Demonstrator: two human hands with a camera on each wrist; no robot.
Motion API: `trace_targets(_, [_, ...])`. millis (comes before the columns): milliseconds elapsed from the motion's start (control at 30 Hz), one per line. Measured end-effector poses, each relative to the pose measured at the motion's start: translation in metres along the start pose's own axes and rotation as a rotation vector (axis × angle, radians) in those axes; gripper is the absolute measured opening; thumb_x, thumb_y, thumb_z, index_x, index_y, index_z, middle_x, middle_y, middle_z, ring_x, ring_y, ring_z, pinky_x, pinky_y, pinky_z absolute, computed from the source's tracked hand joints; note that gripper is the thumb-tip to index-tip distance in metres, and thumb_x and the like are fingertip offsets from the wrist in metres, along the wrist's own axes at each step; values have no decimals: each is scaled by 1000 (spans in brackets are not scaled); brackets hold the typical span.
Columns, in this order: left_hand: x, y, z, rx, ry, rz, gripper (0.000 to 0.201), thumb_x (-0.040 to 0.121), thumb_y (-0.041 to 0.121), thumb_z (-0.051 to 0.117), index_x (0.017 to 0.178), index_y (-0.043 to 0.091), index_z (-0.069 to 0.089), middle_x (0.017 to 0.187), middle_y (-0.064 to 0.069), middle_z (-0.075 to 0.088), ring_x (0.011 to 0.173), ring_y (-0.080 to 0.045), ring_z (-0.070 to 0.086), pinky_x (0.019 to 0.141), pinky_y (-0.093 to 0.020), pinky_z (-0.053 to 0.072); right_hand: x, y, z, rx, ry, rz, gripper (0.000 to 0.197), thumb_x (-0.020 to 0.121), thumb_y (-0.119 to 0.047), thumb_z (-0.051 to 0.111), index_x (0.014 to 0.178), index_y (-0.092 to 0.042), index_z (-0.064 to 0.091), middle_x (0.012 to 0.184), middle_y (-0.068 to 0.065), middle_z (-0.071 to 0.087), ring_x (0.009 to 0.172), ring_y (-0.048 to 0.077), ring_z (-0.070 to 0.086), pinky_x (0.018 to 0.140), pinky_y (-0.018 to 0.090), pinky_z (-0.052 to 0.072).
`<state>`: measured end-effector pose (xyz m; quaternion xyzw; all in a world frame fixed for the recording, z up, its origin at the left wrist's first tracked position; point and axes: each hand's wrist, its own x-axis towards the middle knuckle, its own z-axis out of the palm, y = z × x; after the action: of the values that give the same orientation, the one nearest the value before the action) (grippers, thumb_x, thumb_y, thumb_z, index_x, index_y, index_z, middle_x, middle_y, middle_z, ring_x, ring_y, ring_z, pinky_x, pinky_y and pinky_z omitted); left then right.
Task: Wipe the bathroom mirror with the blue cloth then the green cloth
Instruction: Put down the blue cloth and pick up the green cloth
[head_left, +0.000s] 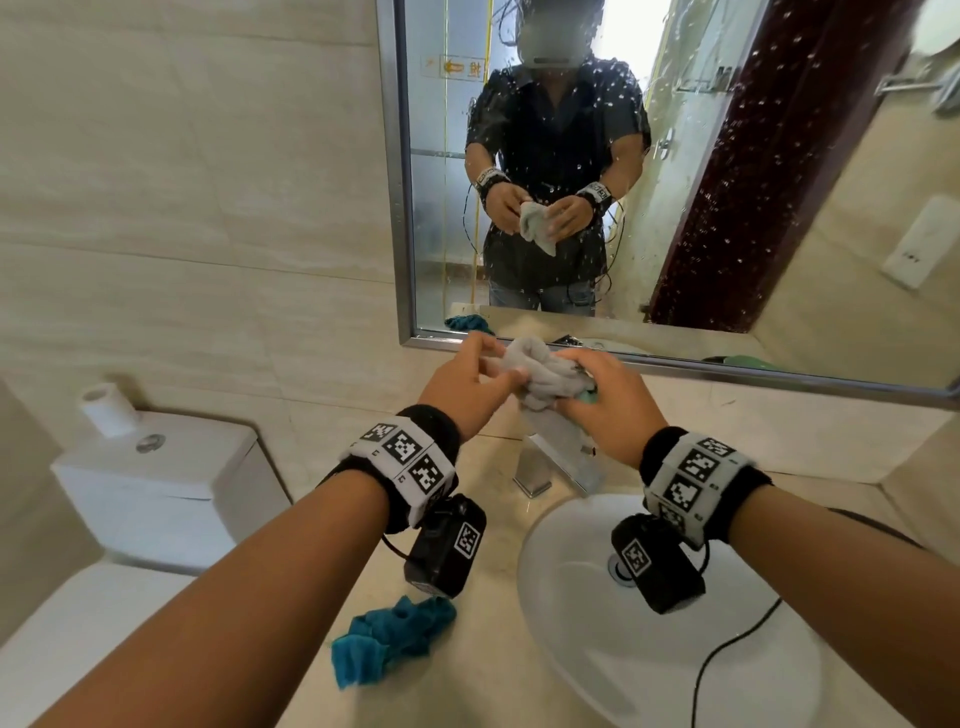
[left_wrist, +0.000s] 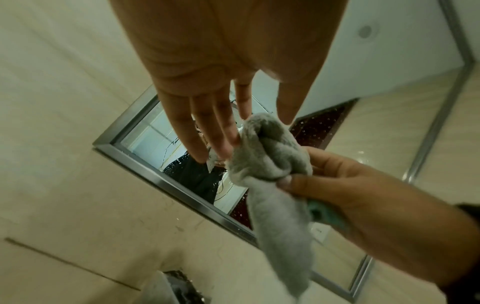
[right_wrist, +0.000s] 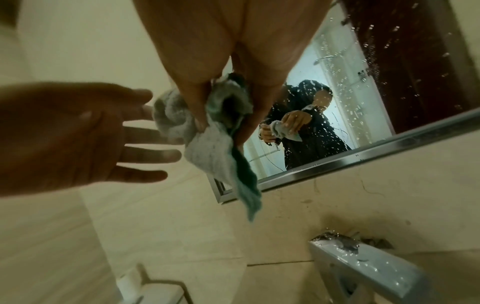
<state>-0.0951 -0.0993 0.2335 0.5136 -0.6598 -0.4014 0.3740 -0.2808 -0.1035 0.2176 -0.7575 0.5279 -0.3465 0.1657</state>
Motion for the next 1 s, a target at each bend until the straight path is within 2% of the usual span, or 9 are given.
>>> trace_targets(100, [-2, -3, 1, 70, -26, 115, 65, 79, 24, 73, 133, 23, 38, 128, 6, 48, 110, -8, 48, 86, -22, 44, 3, 2, -1, 137, -25, 63, 23, 87, -15, 63, 109, -20, 62, 97, -5, 64, 86, 8, 59, 69, 16, 46])
trace_targets(200, [-3, -6, 4, 61, -80, 126, 77, 74, 17, 78, 137, 24, 36, 133, 6, 48, 114, -7, 46, 91, -22, 43, 3, 2, 0, 237, -42, 87, 15, 88, -13, 60, 101, -20, 62, 89, -5, 65, 78, 5, 61, 63, 14, 45])
trace_targets(333, [-1, -4, 5, 117, -83, 137, 68, 74, 19, 78, 131, 23, 42, 120, 5, 57, 107, -12, 56, 89, -26, 50, 3, -6, 0, 304, -128, 29, 5, 90, -17, 58, 92, -19, 62, 76, -10, 61, 67, -1, 55, 61, 12, 42])
trace_targets(433, [2, -2, 2, 167, -40, 168, 52, 79, 17, 73, 125, 21, 50, 109, 8, 58, 98, -9, 56, 81, -18, 48, 5, -13, -5, 283, -164, 36, 11, 90, -16, 59, 101, -17, 61, 90, -4, 63, 82, 7, 59, 73, 22, 48])
trace_targets(500, [6, -1, -5, 191, -35, 198, 40, 81, 14, 70, 117, 18, 55, 104, 5, 60, 94, -13, 59, 82, -24, 51, 5, -19, -11, 259, -194, 69, 33, 84, -21, 67, 114, -21, 55, 106, -3, 59, 95, 10, 59, 82, 28, 51])
trace_targets(600, [13, 3, -13, 231, -40, 219, 35, 83, 16, 67, 117, 13, 58, 107, 2, 51, 93, -15, 53, 84, -26, 47, 9, -31, -21, 275, -214, 67, 70, 74, -23, 77, 132, -30, 40, 115, -11, 54, 101, 3, 57, 84, 23, 52])
trace_targets(700, [20, 15, -16, 264, -43, 260, 31, 84, 16, 66, 114, 14, 60, 107, -2, 52, 91, -16, 53, 83, -27, 48, 16, -33, -28, 177, -208, -43, 63, 77, -23, 73, 132, -31, 43, 117, -8, 57, 104, 6, 57, 90, 33, 51])
trace_targets(833, [28, 34, -18, 172, -91, 232, 34, 86, 12, 64, 116, 19, 49, 103, 2, 60, 81, -5, 60, 69, -20, 54, 27, -29, -39, 109, -167, -94, 57, 81, -21, 69, 130, -36, 45, 118, -5, 58, 103, 9, 57, 90, 33, 51])
trace_targets(1000, [36, 63, -13, 134, -58, 181, 32, 88, 10, 61, 109, 21, 40, 113, -9, 61, 94, -22, 65, 76, -33, 57, 50, -17, -56, 76, -65, -188, 44, 84, -6, 62, 119, -32, 56, 110, 3, 56, 99, 15, 56, 87, 35, 51])
